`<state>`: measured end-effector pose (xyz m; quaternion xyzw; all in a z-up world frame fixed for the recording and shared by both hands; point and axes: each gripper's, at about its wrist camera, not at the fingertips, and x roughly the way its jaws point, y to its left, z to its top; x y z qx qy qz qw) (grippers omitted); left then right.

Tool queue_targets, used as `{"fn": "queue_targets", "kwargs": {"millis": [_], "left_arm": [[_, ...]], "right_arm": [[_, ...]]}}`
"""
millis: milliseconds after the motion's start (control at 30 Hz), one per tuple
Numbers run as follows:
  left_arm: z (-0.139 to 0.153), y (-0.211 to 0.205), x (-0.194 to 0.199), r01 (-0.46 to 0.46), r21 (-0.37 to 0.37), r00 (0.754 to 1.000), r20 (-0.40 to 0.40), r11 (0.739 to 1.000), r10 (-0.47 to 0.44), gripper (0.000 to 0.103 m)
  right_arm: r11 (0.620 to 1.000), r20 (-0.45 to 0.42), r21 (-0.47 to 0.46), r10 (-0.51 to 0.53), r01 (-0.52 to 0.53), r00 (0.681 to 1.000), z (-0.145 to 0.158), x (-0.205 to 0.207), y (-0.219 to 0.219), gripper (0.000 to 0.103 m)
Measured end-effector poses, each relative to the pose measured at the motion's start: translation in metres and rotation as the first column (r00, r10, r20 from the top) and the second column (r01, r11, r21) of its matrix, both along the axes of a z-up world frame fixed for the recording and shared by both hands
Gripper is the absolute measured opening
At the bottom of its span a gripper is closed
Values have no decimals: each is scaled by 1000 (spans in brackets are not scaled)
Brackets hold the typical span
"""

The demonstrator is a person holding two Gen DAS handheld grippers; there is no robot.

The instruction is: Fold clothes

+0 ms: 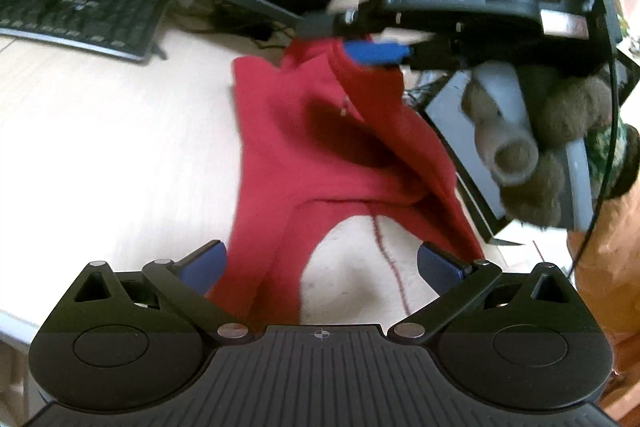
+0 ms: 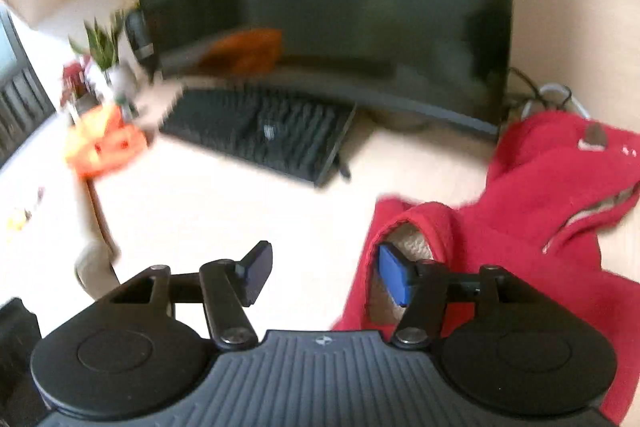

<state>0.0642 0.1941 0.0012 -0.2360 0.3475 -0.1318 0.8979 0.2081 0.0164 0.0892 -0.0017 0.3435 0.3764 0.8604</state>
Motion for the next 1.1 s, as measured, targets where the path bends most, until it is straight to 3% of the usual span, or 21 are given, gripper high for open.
{"fn": "queue_targets", "kwargs": {"millis": [100, 233, 433, 500, 600, 667, 733, 800, 833, 867, 933, 1000, 1033, 1100], "left_arm": [[-6, 2, 4, -27, -4, 999, -28, 1000, 27, 103], [0, -11, 25, 12, 23, 1000, -22, 1000, -12, 103], [16, -41, 73, 33, 64, 999, 15, 997, -34, 103], [21, -50, 89, 35, 74, 999, 25, 997, -37, 103], [19, -44, 105, -47, 30, 999, 16, 998, 47, 102], [18, -44, 114, -92, 52, 996, 16, 994, 91, 92], [14, -50, 125, -99, 115, 995, -11, 988, 101, 66], [6, -57, 136, -100, 177, 993, -39, 979, 109, 63], [6, -61, 140, -99, 214, 994, -32, 972, 109, 47], [13, -62, 141, -104, 259, 994, 0, 960, 107, 18], [29, -61, 138, -124, 338, 991, 80, 933, 103, 14], [41, -57, 135, -152, 434, 985, 142, 888, 99, 15], [43, -55, 135, -162, 481, 983, 155, 862, 98, 15], [30, -52, 135, -133, 530, 990, 102, 837, 93, 17]], "right_arm": [[999, 27, 27, -35, 34, 999, 12, -11, -28, 62], [995, 62, 65, -83, 79, 995, 27, -26, -66, 81], [982, 111, 124, -157, 143, 981, 50, -47, -122, 89], [967, 127, 113, -240, 227, 962, 37, -60, -145, 89], [944, 116, 75, -328, 321, 937, 4, -73, -168, 89], [929, 92, 29, -369, 368, 925, -25, -78, -176, 89], [921, 62, -11, -388, 390, 919, -49, -79, -179, 89], [919, 28, -43, -392, 393, 920, -67, -78, -180, 89], [921, 13, -53, -387, 387, 922, -73, -77, -180, 89], [923, 21, -53, -380, 381, 925, -72, -76, -180, 89], [928, 38, -51, -367, 369, 929, -69, -73, -182, 89], [932, 69, -38, -357, 360, 931, -63, -71, -183, 89], [932, 76, -42, -357, 361, 931, -62, -67, -183, 89], [930, 90, -54, -358, 364, 929, -61, -56, -183, 89]]}}
